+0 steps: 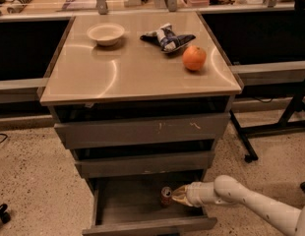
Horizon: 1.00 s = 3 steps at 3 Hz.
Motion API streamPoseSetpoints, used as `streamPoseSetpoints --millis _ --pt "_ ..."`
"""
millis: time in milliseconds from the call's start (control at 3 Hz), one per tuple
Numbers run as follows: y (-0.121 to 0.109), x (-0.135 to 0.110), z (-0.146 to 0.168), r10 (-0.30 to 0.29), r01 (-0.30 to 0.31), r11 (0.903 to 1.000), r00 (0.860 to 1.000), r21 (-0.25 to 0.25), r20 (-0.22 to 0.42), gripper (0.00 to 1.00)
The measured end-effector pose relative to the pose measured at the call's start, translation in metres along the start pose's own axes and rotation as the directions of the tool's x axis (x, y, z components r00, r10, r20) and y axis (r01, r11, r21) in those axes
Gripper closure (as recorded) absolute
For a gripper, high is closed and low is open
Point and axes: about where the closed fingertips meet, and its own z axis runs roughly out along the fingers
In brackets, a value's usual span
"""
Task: Pick coke can from bottom drawer and place on counter
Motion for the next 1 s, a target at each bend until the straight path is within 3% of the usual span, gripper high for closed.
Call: streamPoseSetpoints --millis 1000 --pt "-0.009 0.008 0.038 0.0 0.0 0.9998 1.0 0.021 0.011 0.65"
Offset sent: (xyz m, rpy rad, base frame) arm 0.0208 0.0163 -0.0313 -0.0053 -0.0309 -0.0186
